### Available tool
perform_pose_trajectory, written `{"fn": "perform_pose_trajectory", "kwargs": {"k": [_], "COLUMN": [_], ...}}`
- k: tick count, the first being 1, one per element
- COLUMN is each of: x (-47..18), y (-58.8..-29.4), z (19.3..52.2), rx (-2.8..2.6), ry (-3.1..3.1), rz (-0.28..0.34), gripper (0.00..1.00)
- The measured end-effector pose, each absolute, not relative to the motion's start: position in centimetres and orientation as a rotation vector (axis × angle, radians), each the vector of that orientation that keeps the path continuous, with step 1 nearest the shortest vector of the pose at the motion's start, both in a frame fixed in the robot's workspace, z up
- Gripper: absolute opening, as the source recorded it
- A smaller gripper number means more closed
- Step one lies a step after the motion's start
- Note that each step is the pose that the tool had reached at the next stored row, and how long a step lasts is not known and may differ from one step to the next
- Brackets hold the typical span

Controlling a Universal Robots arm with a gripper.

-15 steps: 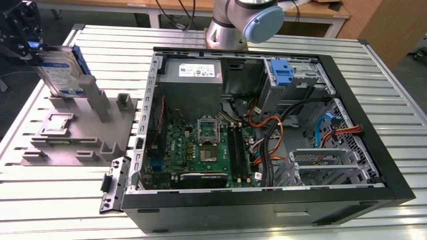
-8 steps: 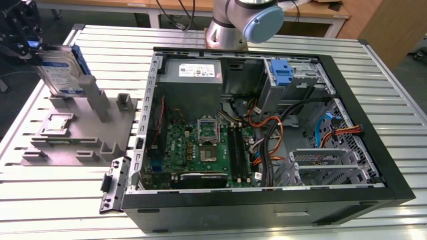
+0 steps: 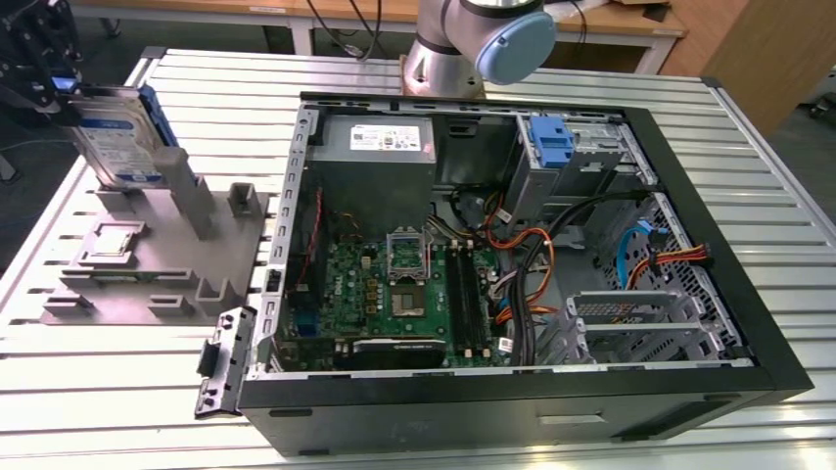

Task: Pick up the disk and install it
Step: 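Pick up the disk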

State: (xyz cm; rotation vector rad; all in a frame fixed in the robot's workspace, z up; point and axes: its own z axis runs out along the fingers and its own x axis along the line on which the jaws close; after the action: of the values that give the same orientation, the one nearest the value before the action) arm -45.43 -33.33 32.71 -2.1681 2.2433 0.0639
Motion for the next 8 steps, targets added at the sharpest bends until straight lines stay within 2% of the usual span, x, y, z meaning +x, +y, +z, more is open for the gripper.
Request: {"fn": "perform_pose_trajectory", "kwargs": {"k": [8], "x": [-45.43], "y": [-33.33], "z": [32.99], "rx": [-2.168], "ry": [2.243], "rz": [0.064], "gripper": [0.37]}}
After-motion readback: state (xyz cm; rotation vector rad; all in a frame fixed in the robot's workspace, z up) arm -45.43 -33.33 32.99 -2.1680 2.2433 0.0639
